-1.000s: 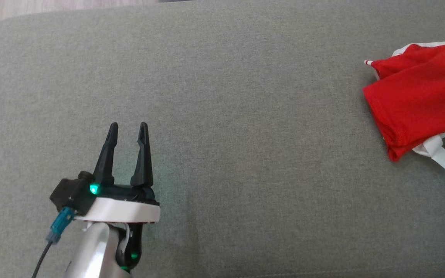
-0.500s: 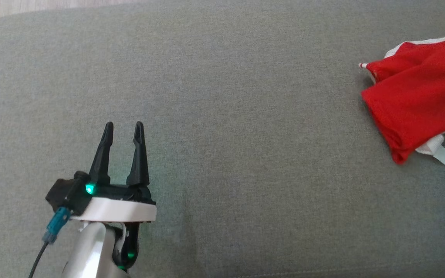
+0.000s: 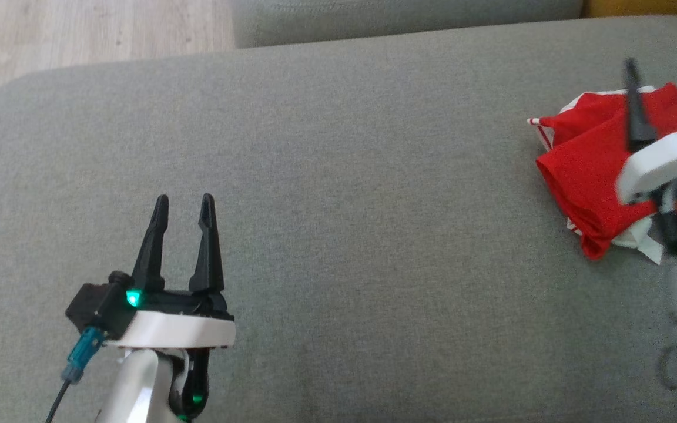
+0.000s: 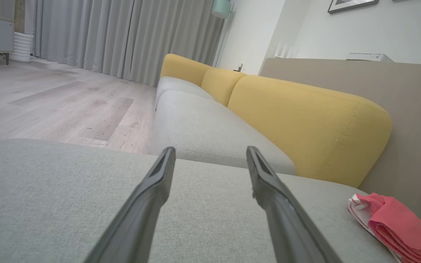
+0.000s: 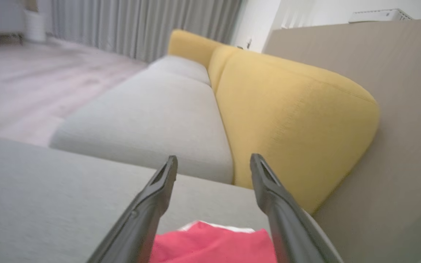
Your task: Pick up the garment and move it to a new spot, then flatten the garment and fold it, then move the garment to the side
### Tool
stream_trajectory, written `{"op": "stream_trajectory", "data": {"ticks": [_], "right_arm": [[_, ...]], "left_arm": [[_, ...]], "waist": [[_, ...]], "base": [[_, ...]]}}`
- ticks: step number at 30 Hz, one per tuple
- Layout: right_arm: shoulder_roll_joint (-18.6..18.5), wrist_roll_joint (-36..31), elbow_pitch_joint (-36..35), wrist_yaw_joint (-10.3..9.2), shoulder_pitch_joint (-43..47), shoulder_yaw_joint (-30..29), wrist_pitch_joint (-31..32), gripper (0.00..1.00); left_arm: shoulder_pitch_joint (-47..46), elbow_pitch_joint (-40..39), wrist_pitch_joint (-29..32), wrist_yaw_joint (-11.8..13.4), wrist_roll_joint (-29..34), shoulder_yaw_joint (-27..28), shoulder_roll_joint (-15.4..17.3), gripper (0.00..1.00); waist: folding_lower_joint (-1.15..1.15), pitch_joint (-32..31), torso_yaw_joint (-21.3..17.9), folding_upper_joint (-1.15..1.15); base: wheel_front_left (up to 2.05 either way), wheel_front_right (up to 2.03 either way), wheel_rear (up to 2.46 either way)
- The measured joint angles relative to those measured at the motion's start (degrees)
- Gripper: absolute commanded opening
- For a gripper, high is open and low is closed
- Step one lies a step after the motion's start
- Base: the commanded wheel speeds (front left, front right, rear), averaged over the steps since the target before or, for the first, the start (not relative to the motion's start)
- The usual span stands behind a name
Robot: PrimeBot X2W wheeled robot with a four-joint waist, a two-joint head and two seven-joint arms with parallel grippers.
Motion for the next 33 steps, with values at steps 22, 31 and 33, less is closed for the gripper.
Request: {"op": "stream_trajectory", "data": {"ticks": [22,31,33], "right_arm": [[9.9,20.4,0.3,0.0,20.2,8.1,-16.7,1.0],[10.0,20.3,-1.9,0.0,20.2,8.8,-16.7,1.0],[10.0,20.2,-2.1,0.0,20.3,8.8,-16.7,1.0]], "left_arm": [[3.7,0.2,0.0,1.2,-0.8,-0.4,0.0,1.0],[3.7,0.2,0.0,2.0,-1.8,-0.4,0.0,1.0],[3.7,0.2,0.0,2.0,-2.2,-0.3,0.0,1.0]], "waist": [[0.0,-2.9,1.4,0.0],[0.01,-2.9,1.7,0.0],[0.01,-2.9,1.7,0.0]], "base": [[0.0,0.0,0.0],[0.0,0.0,0.0],[0.0,0.0,0.0]]}}
